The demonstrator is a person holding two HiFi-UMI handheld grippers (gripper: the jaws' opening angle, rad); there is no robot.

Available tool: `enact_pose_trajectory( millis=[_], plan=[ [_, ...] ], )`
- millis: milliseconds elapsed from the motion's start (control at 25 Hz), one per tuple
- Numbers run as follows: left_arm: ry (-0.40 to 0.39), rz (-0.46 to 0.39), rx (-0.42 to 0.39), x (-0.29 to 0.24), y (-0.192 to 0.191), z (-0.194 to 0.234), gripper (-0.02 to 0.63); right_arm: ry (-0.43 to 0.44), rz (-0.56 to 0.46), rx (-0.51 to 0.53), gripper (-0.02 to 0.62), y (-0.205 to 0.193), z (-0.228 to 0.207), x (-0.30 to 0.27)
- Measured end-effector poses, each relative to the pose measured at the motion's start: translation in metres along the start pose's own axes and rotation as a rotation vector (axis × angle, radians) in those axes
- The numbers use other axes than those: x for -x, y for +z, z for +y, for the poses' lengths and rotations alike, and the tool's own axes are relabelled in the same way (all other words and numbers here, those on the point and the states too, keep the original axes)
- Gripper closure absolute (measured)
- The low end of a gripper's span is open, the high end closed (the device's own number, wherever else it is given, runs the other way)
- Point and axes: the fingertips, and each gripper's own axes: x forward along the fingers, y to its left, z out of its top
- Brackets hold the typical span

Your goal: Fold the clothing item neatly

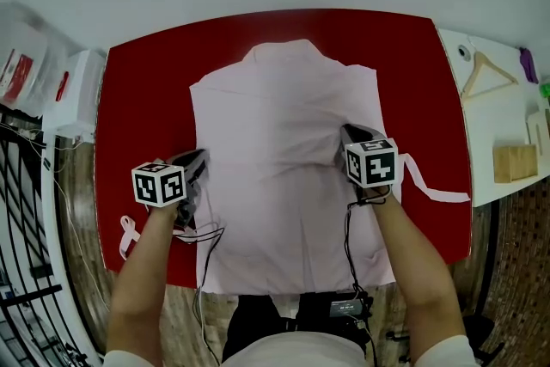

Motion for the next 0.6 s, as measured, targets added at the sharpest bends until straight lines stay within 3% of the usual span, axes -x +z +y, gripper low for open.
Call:
enact_pose_trajectory(
  millis=[600],
  plan=[
    [-0.021, -0.195, -0.036, 0.069, 0.016, -0.053, 0.6, 0.017, -0.07, 0.163, 0.568, 0.01, 0.028, 0.047]
  ],
)
